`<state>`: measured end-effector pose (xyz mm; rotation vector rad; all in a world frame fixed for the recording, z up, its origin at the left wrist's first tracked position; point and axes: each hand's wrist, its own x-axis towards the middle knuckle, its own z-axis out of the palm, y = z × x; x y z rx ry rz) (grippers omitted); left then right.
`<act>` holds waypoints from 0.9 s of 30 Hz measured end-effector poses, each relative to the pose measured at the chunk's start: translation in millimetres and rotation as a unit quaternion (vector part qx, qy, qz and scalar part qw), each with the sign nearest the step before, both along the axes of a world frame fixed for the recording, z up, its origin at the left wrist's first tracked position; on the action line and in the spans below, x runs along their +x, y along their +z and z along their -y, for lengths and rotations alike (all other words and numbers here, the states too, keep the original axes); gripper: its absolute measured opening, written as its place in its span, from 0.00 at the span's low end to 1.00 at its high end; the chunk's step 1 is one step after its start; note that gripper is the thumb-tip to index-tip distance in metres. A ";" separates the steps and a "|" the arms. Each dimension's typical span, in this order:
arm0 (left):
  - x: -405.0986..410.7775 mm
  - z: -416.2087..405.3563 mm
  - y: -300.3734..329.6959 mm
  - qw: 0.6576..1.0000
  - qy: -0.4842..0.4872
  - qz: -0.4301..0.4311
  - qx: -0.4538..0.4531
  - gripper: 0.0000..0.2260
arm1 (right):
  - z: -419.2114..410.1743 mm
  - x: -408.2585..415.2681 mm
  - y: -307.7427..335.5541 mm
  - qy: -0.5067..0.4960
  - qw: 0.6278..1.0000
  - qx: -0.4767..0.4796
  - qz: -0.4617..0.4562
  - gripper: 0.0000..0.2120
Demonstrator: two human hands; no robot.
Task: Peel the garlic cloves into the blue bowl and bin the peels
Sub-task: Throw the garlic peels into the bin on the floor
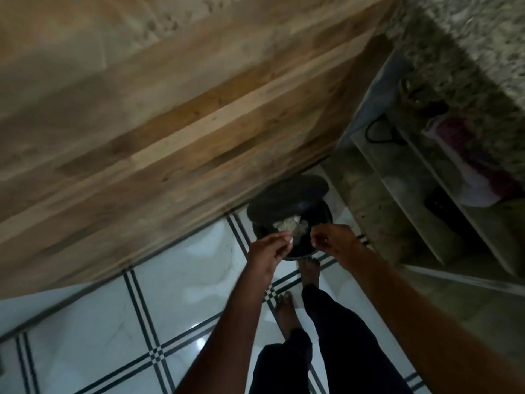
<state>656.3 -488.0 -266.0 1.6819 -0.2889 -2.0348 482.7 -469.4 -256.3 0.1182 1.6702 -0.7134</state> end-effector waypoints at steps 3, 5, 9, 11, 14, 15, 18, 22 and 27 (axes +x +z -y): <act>-12.9 3.2 -63.2 1.000 -0.019 0.016 0.016 0.06 | 6.3 -2.1 -63.5 -0.010 1.000 0.005 -0.005 0.07; -21.3 9.4 -116.1 0.999 -0.027 0.031 0.013 0.07 | 13.4 -4.7 -111.5 -0.001 1.000 0.001 0.000 0.10; -35.4 31.9 -214.1 0.990 -0.091 0.103 -0.010 0.11 | 30.7 -10.8 -198.8 0.014 0.999 -0.012 0.039 0.06; -41.0 44.6 -249.5 0.984 -0.119 0.125 -0.036 0.10 | 39.2 -15.2 -231.8 0.009 0.999 -0.011 0.037 0.11; -44.0 55.9 -287.5 0.944 -0.214 0.214 -0.132 0.08 | 45.8 -14.8 -269.5 0.045 0.998 -0.025 -0.026 0.29; -43.1 56.2 -296.9 0.918 -0.255 0.256 -0.162 0.09 | 48.9 -13.5 -277.0 0.116 0.990 -0.018 -0.073 0.29; -39.1 51.5 -322.7 0.861 -0.328 0.336 -0.194 0.10 | 55.4 -10.6 -293.7 0.244 0.947 0.026 -0.209 0.21; -41.5 57.0 -301.8 0.727 -0.460 0.414 -0.296 0.15 | 52.8 -10.1 -290.2 0.313 0.903 -0.022 -0.293 0.14; -47.8 57.7 -229.2 0.690 -0.480 0.432 -0.326 0.12 | 45.1 -17.2 -237.4 0.259 0.920 -0.027 -0.292 0.23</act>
